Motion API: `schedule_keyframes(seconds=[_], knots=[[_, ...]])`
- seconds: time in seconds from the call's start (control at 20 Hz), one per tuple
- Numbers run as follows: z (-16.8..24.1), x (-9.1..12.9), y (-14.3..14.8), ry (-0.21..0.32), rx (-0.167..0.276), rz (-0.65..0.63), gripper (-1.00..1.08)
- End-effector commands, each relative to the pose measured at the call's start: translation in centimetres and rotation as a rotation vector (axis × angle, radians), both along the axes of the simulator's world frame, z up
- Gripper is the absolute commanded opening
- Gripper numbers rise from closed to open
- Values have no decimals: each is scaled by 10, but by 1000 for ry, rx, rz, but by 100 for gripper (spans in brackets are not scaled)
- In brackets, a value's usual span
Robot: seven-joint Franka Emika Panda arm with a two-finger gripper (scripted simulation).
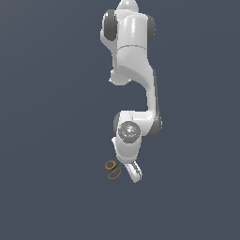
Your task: Pick up the object and move it to a goal position.
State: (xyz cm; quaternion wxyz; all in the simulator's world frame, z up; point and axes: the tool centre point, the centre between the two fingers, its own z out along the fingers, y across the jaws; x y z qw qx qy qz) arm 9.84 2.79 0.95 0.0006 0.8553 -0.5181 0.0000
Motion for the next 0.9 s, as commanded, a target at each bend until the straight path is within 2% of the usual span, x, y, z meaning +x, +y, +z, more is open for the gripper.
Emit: schedule_keyframes(seconds=[0.0,0.45,0.85], knots=[[1,0,1,-1,0,0,-100],[17,-13,6,-1,1,0,-100],[52,-41,16,-1,1,1,-100]])
